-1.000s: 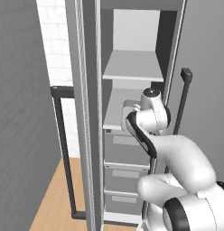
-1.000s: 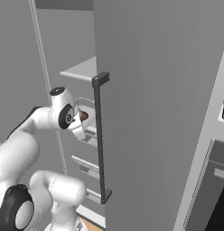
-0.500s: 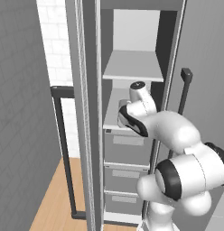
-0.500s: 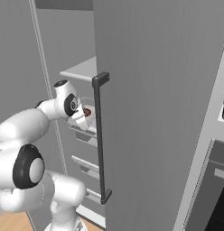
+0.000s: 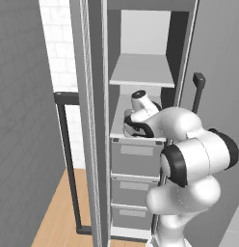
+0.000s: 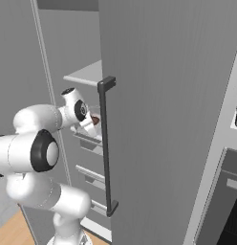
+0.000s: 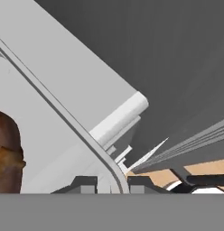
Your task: Take the meat container that has the chicken drumstick and place it on the second highest rack of the freezer. Then take the vegetable container that has the lemon and eggplant and place it on the highest rack of the freezer.
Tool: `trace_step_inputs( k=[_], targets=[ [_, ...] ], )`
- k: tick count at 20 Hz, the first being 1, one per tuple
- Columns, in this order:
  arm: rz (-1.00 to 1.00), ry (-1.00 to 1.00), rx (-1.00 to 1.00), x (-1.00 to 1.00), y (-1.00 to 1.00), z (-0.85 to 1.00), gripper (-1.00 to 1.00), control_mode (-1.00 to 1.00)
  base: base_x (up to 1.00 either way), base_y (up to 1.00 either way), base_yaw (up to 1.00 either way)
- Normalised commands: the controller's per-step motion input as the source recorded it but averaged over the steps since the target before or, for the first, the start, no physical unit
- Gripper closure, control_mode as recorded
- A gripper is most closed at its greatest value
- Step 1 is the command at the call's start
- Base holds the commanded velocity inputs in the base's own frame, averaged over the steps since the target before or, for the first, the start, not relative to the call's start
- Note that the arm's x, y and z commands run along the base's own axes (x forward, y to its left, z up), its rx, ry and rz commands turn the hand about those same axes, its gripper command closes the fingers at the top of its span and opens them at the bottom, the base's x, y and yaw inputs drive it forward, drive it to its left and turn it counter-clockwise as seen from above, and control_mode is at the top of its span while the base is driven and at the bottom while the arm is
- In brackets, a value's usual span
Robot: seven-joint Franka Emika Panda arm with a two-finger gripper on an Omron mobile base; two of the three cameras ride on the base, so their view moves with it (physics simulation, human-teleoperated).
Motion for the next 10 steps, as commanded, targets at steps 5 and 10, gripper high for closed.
trace_step_inputs(
  k=[5,10],
  targets=[
    [0.0,-0.01,0.0,0.46,-0.16,-0.33,1.0,-1.0,0.0,0.0,0.0],
    [0.0,0.0,0.0,0.57,-0.2,-0.28,1.0,-1.0,0.0,0.0,0.0]
  ],
)
